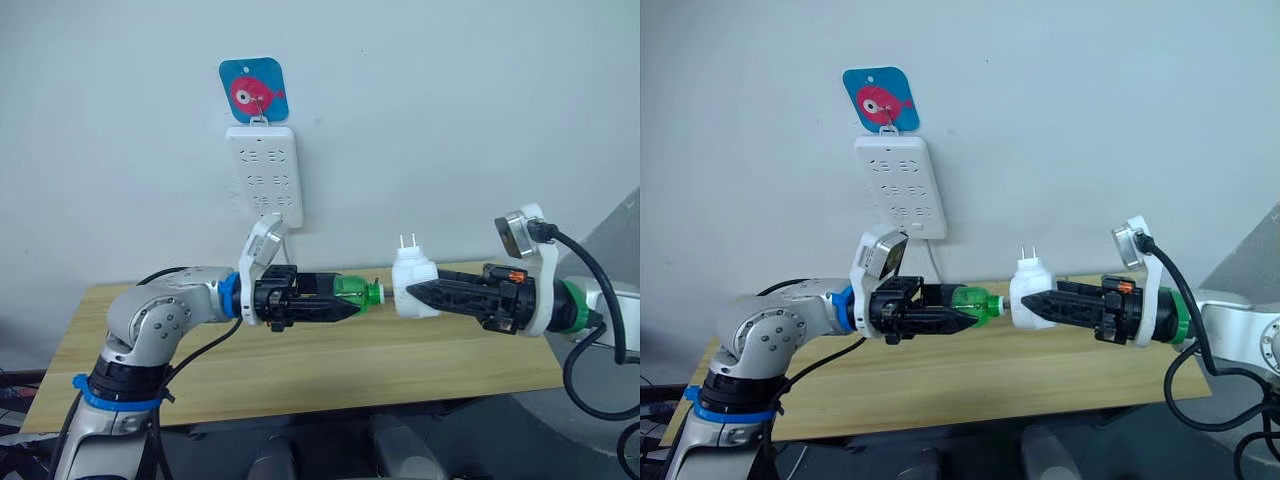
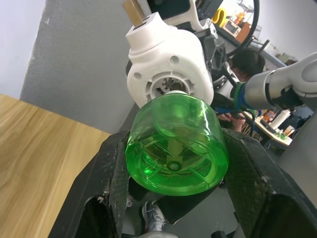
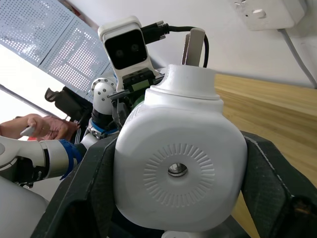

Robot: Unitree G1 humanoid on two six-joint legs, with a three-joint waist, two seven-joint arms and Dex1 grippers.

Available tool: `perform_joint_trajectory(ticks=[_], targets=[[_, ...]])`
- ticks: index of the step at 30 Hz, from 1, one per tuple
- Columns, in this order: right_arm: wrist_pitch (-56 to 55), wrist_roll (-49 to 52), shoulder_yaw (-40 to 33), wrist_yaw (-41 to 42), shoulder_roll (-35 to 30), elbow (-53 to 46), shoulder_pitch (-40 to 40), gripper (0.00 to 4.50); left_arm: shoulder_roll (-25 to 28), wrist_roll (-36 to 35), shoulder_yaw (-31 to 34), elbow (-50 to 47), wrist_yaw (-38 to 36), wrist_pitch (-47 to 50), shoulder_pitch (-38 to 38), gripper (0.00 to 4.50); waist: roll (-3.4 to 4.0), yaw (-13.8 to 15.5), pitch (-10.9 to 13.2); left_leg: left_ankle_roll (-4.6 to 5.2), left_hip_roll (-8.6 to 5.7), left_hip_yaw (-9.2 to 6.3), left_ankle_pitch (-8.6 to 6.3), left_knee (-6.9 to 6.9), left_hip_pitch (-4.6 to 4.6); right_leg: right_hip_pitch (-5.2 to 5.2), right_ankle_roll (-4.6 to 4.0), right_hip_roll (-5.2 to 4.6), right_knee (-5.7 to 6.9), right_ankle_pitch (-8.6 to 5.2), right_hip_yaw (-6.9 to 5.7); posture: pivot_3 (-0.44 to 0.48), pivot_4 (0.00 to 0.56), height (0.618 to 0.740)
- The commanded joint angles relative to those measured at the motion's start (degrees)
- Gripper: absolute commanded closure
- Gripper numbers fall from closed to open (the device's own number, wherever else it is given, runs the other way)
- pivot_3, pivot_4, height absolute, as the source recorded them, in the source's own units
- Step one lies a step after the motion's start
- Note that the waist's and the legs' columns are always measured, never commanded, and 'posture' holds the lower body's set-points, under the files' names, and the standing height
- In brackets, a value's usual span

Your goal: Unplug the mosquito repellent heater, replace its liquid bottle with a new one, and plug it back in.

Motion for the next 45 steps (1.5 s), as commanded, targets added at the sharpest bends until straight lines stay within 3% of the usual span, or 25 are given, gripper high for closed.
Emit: perform_joint_trajectory(ticks=[1, 22, 38, 45], targets=[[0.0, 0.4, -1.2, 0.9, -0.9, -0.1, 0.0, 1.46, 0.5, -1.1, 1.5, -0.9, -0.1, -0.3, -0.9, 2.14, 0.00, 0.0, 0.0, 0.00, 0.00, 0.00, 0.00, 0.00, 0.00, 0.00, 0.00, 0.00, 0.00, 0.00, 0.00, -0.183, 0.069, 0.692], [-1.0, 3.5, -0.4, -1.0, 0.1, -1.3, -0.8, 1.46, -0.8, 2.1, -0.8, -0.8, 0.1, -2.8, -0.3, 2.14, 0.00, 0.0, 0.0, 0.00, 0.00, 0.00, 0.00, 0.00, 0.00, 0.00, 0.00, 0.00, 0.00, 0.00, 0.00, -0.185, 0.069, 0.692], [-1.8, 2.3, 1.1, -1.8, 1.1, -3.0, -1.4, 1.46, -1.9, -0.4, 0.5, -0.7, 0.2, -0.3, -1.7, 2.14, 0.00, 0.0, 0.0, 0.00, 0.00, 0.00, 0.00, 0.00, 0.00, 0.00, 0.00, 0.00, 0.00, 0.00, 0.00, -0.188, 0.071, 0.692], [-1.6, 2.4, 0.0, -1.0, 0.3, -1.8, -1.2, 1.46, 2.6, 3.1, -0.1, -1.0, -3.1, -2.0, 0.3, 2.14, 0.00, -0.1, 0.0, 0.00, 0.00, 0.00, 0.00, 0.00, 0.00, 0.00, 0.00, 0.00, 0.00, 0.00, 0.00, -0.188, 0.071, 0.692]])
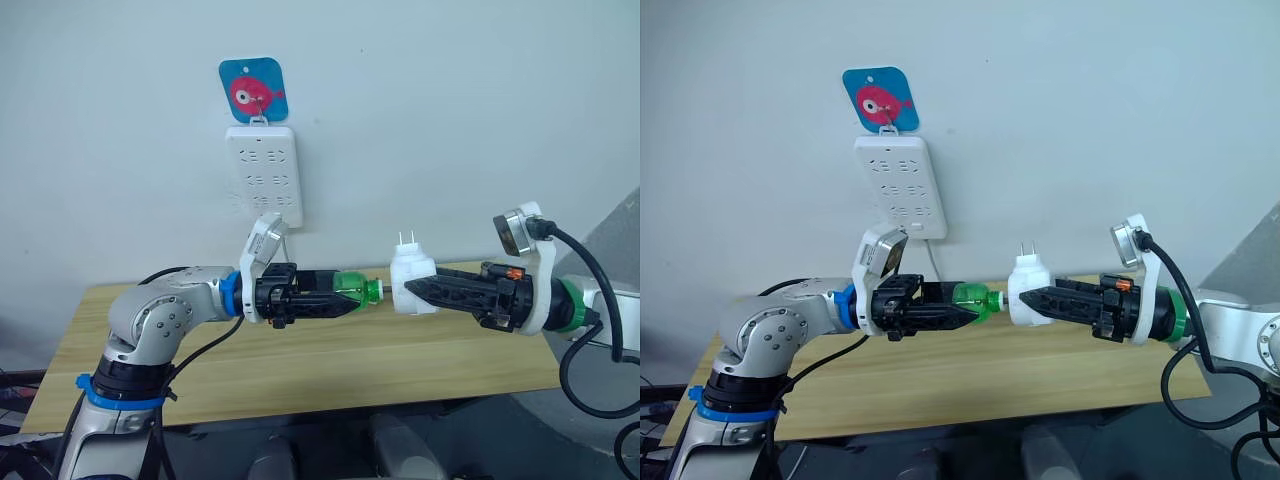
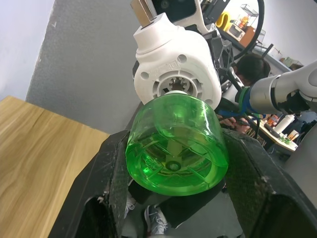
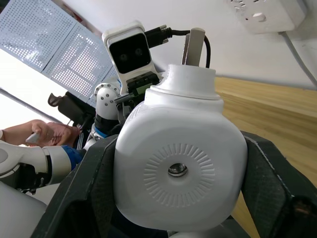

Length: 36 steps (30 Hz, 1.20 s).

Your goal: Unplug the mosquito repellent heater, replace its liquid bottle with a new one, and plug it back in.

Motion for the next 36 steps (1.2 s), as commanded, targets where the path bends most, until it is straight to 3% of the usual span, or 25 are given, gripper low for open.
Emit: perform_joint_trajectory(ticks=[1, 16, 36], targets=[[-0.3, 1.1, -1.2, 1.2, -0.7, -0.9, -0.7, 1.46, 2.4, 0.6, 0.6, -1.7, -2.3, -1.5, 0.5, 2.14, 0.00, 0.0, 0.0, 0.00, 0.00, 0.00, 0.00, 0.00, 0.00, 0.00, 0.00, 0.00, 0.00, 0.00, 0.00, -0.190, 0.070, 0.692], [-0.1, 2.7, -2.4, 2.2, -1.3, 1.1, 0.5, 1.46, 4.6, -4.8, 5.3, -3.1, 0.1, 0.8, 0.9, 2.14, 0.00, 0.0, 0.0, 0.00, 0.00, 0.00, 0.00, 0.01, -0.01, 0.00, 0.00, -0.01, 0.00, 0.00, 0.00, -0.186, 0.068, 0.692], [-0.3, 2.7, -1.8, 2.8, -0.3, 0.4, 0.3, 1.46, 3.2, -4.4, 3.8, -2.8, 1.3, 0.6, -0.8, 2.14, 0.00, 0.0, 0.0, 0.00, 0.00, 0.00, 0.00, 0.01, -0.01, 0.00, 0.00, -0.01, 0.00, 0.00, -0.01, -0.184, 0.066, 0.692]])
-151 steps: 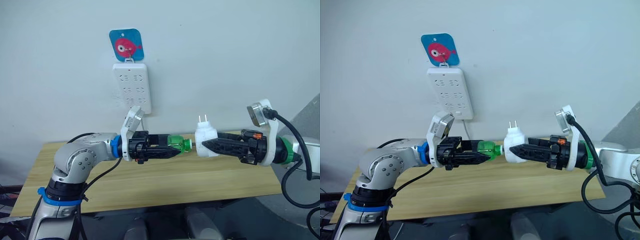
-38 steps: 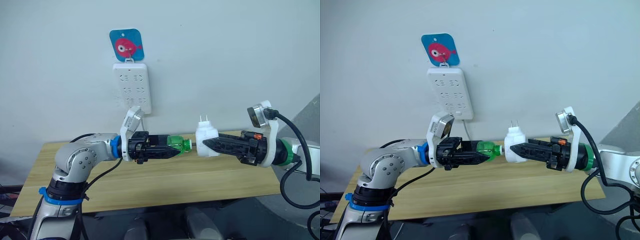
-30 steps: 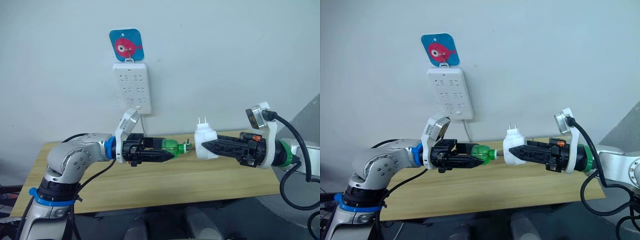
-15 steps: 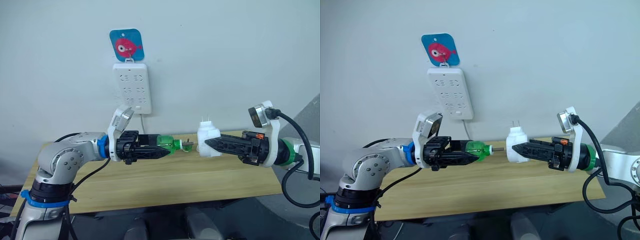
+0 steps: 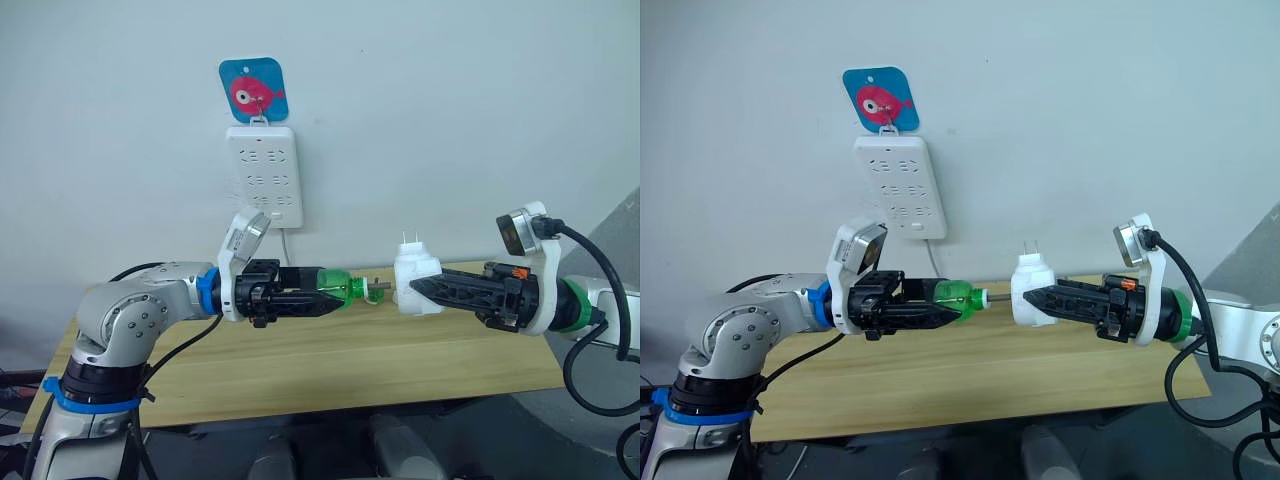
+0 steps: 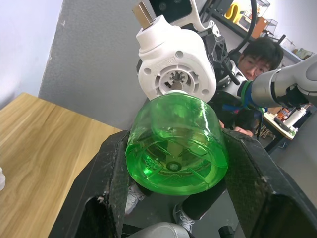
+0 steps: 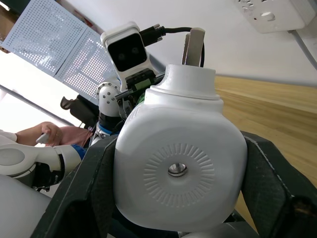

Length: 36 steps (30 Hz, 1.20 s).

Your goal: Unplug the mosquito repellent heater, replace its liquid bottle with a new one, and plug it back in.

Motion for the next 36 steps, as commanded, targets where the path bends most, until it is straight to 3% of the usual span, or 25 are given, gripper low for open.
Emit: perform_joint_trajectory(ticks=[1, 36], targets=[[-0.7, 1.6, -1.2, 0.2, 0.1, -1.6, -0.3, 1.46, -0.5, -0.7, 0.1, -1.0, 0.1, -0.7, -1.3, 2.14, 0.00, 0.0, 0.0, 0.00, 0.00, 0.00, 0.00, 0.00, 0.00, 0.00, 0.00, 0.00, 0.00, 0.00, 0.00, -0.184, 0.066, 0.692], [-0.8, 1.6, -0.7, -0.1, 0.4, -2.3, -0.5, 1.46, -4.1, 2.5, -3.0, -0.3, 0.0, -2.2, -2.9, 2.14, 0.00, 0.0, 0.0, 0.00, 0.00, 0.00, 0.00, 0.00, 0.00, 0.00, 0.00, 0.00, 0.00, 0.00, 0.00, -0.190, 0.073, 0.692]])
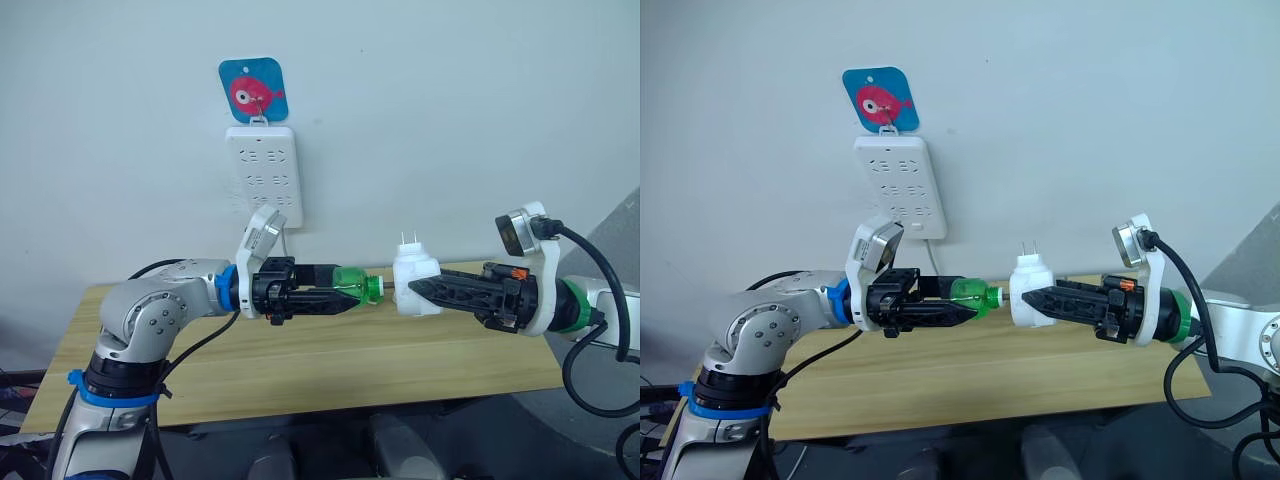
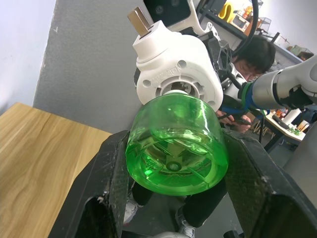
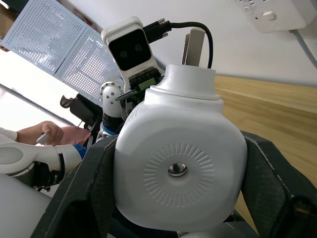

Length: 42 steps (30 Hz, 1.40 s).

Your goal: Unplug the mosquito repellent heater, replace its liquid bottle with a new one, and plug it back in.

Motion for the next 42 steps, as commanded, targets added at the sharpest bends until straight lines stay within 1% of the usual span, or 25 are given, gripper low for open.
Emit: perform_joint_trajectory(ticks=[1, 7, 14, 19, 27, 35, 39, 42], targets=[[-0.8, 1.6, -0.7, 0.3, 0.3, -1.8, -0.5, 1.46, -0.3, 0.2, -0.8, -0.6, -0.7, -0.9, -1.2, 2.14, 0.00, 0.0, 0.0, 0.00, 0.00, 0.00, 0.00, 0.00, 0.00, 0.00, 0.00, 0.00, 0.00, 0.00, 0.00, -0.191, 0.073, 0.692], [-0.9, 1.6, -0.9, 0.0, 0.2, -1.8, -0.3, 1.46, 0.2, 1.9, -1.8, -0.5, -1.8, -2.2, -0.7, 2.14, 0.00, 0.0, 0.0, 0.00, 0.00, 0.00, 0.00, 0.00, 0.00, 0.00, 0.00, 0.00, 0.00, 0.00, 0.00, -0.193, 0.072, 0.692], [-0.9, 1.6, -0.9, 0.0, 0.4, -1.9, -0.2, 1.46, -0.5, 2.4, -2.0, -0.4, -1.9, -2.6, -0.8, 2.14, 0.00, 0.0, 0.0, 0.00, 0.00, 0.00, 0.00, 0.00, 0.00, 0.00, 0.00, 0.00, 0.00, 0.00, 0.00, -0.192, 0.071, 0.692], [-0.8, 1.6, -0.8, -0.1, 0.3, -1.8, -0.2, 1.46, -1.3, 1.1, -1.2, -0.2, -1.0, -1.8, -1.3, 2.14, 0.00, 0.0, 0.0, 0.00, 0.00, 0.00, 0.00, 0.00, 0.00, 0.00, 0.00, 0.00, 0.00, 0.00, 0.00, -0.190, 0.070, 0.692], [-0.6, 1.4, -1.0, -0.8, -0.7, -1.7, 0.4, 1.46, -0.8, -1.2, 0.1, -0.6, -0.9, 0.1, -2.2, 2.14, 0.00, 0.0, 0.0, 0.00, 0.00, 0.00, 0.00, 0.00, 0.00, 0.00, 0.00, 0.00, 0.00, 0.00, 0.00, -0.190, 0.070, 0.692], [-0.7, 0.5, -0.7, -0.6, -0.5, -2.5, 0.1, 1.46, -1.6, -2.6, 0.8, 0.0, 0.4, 1.4, -2.9, 2.14, 0.00, 0.0, 0.0, 0.00, 0.00, 0.00, 0.00, 0.00, 0.00, 0.00, 0.00, 0.00, 0.00, 0.00, 0.00, -0.192, 0.069, 0.692], [-0.7, 0.4, -1.0, -0.5, -0.8, -2.3, 0.3, 1.46, -0.8, -2.3, 0.7, -0.2, -0.2, 1.4, -2.5, 2.14, 0.00, 0.0, 0.0, 0.00, 0.00, -0.01, 0.00, 0.00, 0.00, 0.00, 0.00, 0.00, 0.00, 0.00, 0.00, -0.193, 0.069, 0.692], [-0.8, 0.5, -0.8, -0.6, -0.6, -2.4, 0.0, 1.46, -1.1, -2.2, 0.6, 0.1, 0.3, 1.2, -2.6, 2.14, 0.00, 0.0, 0.0, 0.00, 0.00, 0.00, 0.00, 0.00, 0.00, 0.00, 0.00, 0.00, 0.00, 0.00, 0.00, -0.193, 0.068, 0.692]])
